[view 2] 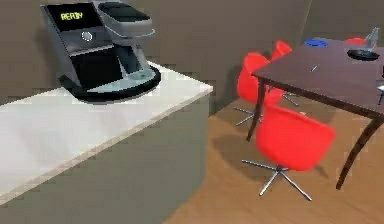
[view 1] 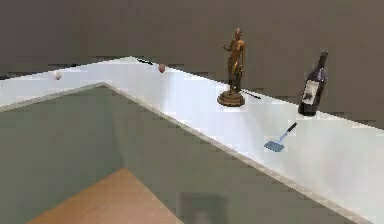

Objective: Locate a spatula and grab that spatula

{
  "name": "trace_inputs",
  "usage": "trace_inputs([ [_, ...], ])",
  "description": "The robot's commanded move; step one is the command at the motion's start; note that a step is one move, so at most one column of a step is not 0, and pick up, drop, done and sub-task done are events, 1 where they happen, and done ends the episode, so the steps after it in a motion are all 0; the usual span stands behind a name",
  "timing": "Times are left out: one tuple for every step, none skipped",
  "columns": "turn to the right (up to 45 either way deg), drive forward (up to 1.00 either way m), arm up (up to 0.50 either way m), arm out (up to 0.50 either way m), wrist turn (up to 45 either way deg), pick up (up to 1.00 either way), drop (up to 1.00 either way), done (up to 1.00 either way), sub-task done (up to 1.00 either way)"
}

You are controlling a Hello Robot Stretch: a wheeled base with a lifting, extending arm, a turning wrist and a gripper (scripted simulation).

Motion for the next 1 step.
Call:
trace_inputs([
  [-45.0,0.0,0.0,0.0,0.0,0.0,0.0,0.0,0.0],
])
